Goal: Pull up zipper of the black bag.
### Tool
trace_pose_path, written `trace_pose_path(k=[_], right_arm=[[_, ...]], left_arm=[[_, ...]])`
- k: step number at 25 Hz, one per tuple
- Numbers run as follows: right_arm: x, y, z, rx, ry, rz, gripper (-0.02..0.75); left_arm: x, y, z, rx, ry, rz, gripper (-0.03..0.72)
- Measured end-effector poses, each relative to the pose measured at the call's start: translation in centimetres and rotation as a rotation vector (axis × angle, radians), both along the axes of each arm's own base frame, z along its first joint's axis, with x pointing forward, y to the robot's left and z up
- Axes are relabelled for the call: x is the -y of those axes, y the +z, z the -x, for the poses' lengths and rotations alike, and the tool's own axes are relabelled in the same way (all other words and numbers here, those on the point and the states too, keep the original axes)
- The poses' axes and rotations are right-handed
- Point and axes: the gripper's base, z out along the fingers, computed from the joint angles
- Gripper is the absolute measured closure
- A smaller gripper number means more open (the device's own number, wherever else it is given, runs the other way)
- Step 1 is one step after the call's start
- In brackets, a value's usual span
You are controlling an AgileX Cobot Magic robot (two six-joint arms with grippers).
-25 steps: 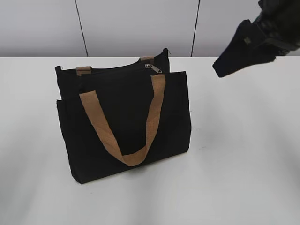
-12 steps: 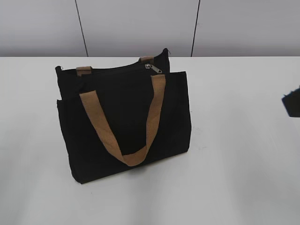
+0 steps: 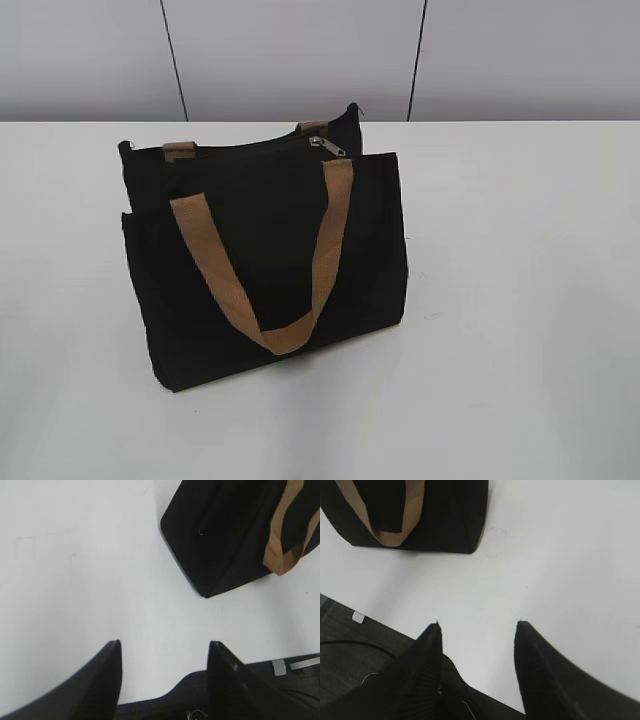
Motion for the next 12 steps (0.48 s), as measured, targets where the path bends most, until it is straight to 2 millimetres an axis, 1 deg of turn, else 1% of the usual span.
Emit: trace_pose_path(k=[4, 8, 12], right_arm=[[1.0, -0.9, 2.7, 0.067, -0.065, -0.022, 0.368], [2.0, -2.2, 5.0, 0.114, -0.119, -0.009, 0.368], [2.9, -3.4, 6.1, 0.164, -0.164, 0.021, 0.368]], left_arm=[[-0.6, -0.1, 1.2, 0.024, 0.009, -0.004, 0.286], [-1.1, -0.1, 2.0, 0.072, 0.025, -0.014, 0.288], [-1.1, 0.0, 2.0, 0.092, 0.028, -0.015, 0.288]])
